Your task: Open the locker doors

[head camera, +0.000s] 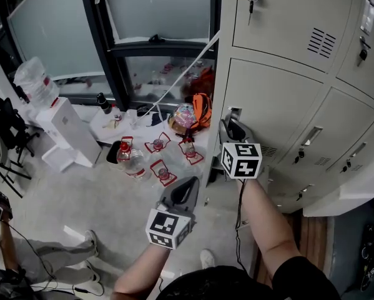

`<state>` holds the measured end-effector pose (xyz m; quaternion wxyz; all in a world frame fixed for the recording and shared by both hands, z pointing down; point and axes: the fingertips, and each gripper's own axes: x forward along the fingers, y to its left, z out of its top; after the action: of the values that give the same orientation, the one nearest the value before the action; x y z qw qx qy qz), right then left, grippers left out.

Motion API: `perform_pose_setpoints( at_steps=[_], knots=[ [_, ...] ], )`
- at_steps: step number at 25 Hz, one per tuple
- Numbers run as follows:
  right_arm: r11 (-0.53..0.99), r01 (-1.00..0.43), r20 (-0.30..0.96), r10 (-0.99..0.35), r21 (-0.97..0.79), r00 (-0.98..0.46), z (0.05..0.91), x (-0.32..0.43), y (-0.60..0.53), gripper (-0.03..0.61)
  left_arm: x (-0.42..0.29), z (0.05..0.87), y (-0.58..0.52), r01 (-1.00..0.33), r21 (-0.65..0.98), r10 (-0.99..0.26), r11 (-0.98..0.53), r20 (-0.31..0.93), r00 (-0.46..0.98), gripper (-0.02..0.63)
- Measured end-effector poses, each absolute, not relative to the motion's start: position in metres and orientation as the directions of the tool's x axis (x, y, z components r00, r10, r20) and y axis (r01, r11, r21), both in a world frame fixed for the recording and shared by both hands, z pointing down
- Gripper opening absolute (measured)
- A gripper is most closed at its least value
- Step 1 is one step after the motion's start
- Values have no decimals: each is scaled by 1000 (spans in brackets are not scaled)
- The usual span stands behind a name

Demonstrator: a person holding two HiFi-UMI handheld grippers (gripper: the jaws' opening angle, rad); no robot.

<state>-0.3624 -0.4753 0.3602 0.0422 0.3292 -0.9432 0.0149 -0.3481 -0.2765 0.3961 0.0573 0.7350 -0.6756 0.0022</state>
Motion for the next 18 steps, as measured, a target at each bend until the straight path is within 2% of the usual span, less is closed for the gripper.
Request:
perform_pose_setpoints(
  at_steps=[18],
  knots=[
    [792, -611, 88, -608, 0, -789, 360, -334, -426, 87, -322, 393, -220, -995, 67, -993, -76, 84, 82, 3]
  ],
)
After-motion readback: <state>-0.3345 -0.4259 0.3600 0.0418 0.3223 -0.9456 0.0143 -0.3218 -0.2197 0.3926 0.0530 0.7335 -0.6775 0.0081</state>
